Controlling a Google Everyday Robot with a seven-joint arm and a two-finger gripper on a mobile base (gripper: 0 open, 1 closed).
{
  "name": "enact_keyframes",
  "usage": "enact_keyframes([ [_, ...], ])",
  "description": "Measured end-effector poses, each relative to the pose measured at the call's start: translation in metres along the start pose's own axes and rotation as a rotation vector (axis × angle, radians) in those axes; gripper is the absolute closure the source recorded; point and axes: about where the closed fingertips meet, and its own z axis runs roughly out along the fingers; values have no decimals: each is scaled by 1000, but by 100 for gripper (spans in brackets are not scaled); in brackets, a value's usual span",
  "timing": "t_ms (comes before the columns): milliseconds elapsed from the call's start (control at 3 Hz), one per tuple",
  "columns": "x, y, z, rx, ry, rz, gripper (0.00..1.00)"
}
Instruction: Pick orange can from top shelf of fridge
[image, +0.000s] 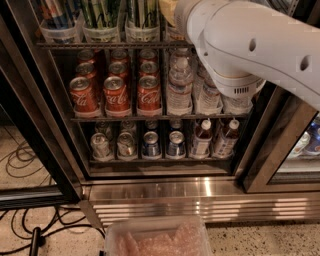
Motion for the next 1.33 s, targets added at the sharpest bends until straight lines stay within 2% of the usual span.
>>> enact_keyframes([
  [333, 0, 0, 0, 0, 0, 0, 83],
  [667, 0, 0, 0, 0, 0, 0, 100],
  [1000, -1, 1, -2, -2, -1, 3, 100],
  [1333, -12, 5, -13, -15, -20, 14, 100],
])
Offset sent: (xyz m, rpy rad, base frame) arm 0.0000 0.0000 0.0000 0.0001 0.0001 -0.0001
